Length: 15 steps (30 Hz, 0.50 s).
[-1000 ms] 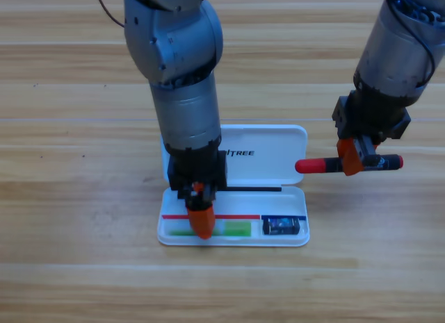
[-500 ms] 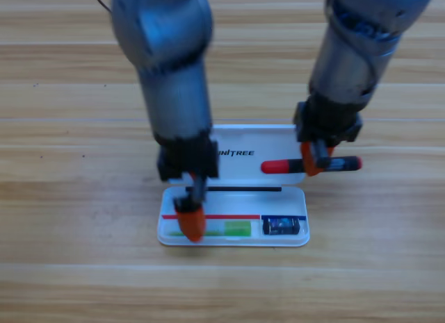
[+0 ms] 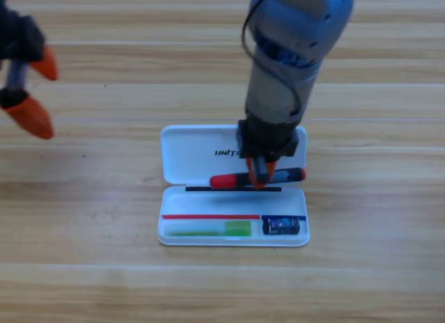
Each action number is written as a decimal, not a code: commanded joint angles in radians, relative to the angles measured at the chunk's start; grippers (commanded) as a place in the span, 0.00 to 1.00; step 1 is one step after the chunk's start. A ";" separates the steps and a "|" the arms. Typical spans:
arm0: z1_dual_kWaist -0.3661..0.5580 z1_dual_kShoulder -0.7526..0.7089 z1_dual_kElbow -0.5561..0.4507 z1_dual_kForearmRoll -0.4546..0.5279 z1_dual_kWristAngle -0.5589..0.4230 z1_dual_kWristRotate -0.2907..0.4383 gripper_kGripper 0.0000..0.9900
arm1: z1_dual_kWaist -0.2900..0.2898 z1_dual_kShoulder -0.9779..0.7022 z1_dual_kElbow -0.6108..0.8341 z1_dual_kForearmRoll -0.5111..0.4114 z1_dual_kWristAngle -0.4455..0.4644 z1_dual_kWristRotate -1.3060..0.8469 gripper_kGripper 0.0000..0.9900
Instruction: Clean up eraser and pencils
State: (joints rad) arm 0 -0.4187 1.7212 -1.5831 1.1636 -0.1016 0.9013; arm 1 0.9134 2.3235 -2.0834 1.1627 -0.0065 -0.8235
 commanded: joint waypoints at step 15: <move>0.046 -0.006 0.118 -0.042 -0.038 -0.001 1.00 | 0.053 0.085 -0.049 0.012 -0.023 0.053 0.89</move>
State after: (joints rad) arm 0 -0.3874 1.7142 -1.4948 1.1349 -0.1269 0.9042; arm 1 0.9400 2.3814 -2.1367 1.1627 -0.0133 -0.7956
